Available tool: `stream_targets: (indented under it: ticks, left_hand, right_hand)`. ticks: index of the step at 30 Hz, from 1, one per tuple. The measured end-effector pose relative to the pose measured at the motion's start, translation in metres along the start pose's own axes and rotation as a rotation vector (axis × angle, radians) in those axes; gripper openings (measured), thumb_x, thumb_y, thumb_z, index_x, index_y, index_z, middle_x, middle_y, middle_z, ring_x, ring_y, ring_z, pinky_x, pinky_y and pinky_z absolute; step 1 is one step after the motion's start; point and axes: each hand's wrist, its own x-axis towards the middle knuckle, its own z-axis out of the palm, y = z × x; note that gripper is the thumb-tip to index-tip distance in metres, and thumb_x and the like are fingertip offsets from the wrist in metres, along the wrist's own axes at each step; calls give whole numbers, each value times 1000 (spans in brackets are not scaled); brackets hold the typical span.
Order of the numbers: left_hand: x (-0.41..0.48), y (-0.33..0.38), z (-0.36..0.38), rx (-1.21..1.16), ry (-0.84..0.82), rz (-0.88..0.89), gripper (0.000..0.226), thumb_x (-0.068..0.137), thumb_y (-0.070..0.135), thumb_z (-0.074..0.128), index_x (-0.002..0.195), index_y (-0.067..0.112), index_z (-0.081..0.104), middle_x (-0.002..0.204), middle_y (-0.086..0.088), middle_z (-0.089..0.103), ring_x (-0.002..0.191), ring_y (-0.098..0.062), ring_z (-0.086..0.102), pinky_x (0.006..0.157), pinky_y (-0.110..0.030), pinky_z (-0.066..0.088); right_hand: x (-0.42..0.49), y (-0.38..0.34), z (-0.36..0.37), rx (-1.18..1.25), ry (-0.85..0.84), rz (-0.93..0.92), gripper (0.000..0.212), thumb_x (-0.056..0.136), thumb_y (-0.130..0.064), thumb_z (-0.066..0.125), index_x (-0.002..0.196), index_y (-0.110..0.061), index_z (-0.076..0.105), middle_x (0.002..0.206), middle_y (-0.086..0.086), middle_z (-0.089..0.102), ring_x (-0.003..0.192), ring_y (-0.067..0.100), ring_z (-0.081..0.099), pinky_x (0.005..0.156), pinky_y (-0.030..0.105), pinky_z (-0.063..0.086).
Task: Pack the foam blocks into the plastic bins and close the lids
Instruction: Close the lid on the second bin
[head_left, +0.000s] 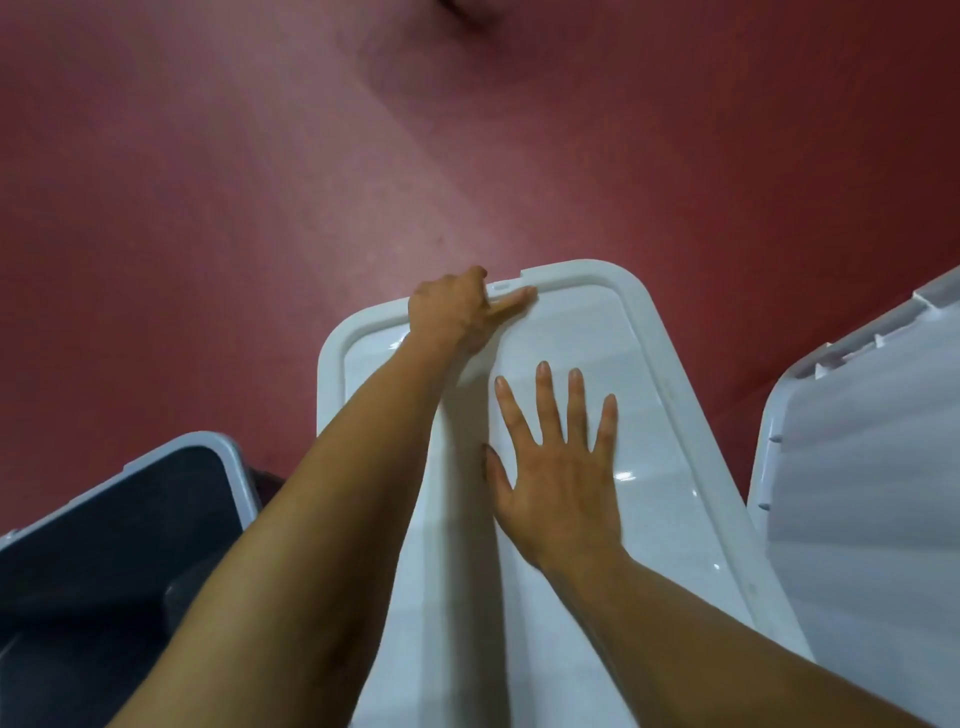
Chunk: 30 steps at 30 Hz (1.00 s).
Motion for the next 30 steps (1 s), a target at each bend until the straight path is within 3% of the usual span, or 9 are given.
stream_targets:
  ticks: [2, 6, 10, 15, 19, 30]
  left_hand:
    - [10, -3, -2, 34, -62, 37, 87, 74, 96, 22, 103, 24, 62, 86, 0, 68, 77, -24, 61, 80, -40, 49]
    - [14, -4, 3, 84, -51, 101, 90, 76, 95, 15, 94, 21, 63, 79, 0, 65, 75, -23, 60, 95, -47, 46]
    - [7, -6, 19, 101, 234, 131, 89, 84, 88, 17, 107, 14, 60, 98, -3, 59, 90, -23, 52, 90, -39, 44]
    - [-6, 5, 25, -122, 441, 27, 61, 85, 77, 48, 92, 17, 56, 91, 1, 46, 83, -18, 43, 76, -32, 47]
    - [-10, 3, 29, -113, 551, 81, 58, 90, 73, 48, 85, 15, 55, 85, -1, 47, 77, -18, 41, 71, -33, 42]
    - [-12, 6, 30, -89, 578, 90, 56, 94, 70, 42, 89, 15, 56, 88, -3, 50, 78, -18, 41, 70, -33, 45]
  right_hand:
    - [2, -1, -1, -4, -10, 5, 78, 95, -72, 19, 160, -35, -6, 167, 10, -13, 152, 40, -14, 117, 66, 2]
    - [1, -1, -3, -12, -22, 9, 78, 95, -73, 15, 159, -36, -7, 167, 9, -14, 152, 40, -14, 117, 65, 2]
    - [3, -2, -3, -17, -34, 21, 79, 93, -74, 12, 159, -36, -8, 167, 9, -15, 152, 40, -14, 117, 65, 2]
    - [3, -4, -4, -19, -43, 20, 79, 94, -74, 14, 159, -36, -7, 167, 9, -14, 152, 40, -14, 117, 65, 2]
    - [3, -4, -5, -24, -50, 18, 78, 94, -73, 12, 159, -35, -8, 167, 10, -14, 152, 40, -14, 116, 66, 2]
    - [4, -4, 1, -10, -10, 17, 79, 94, -72, 19, 160, -34, 2, 168, 10, -8, 152, 41, -9, 117, 66, 4]
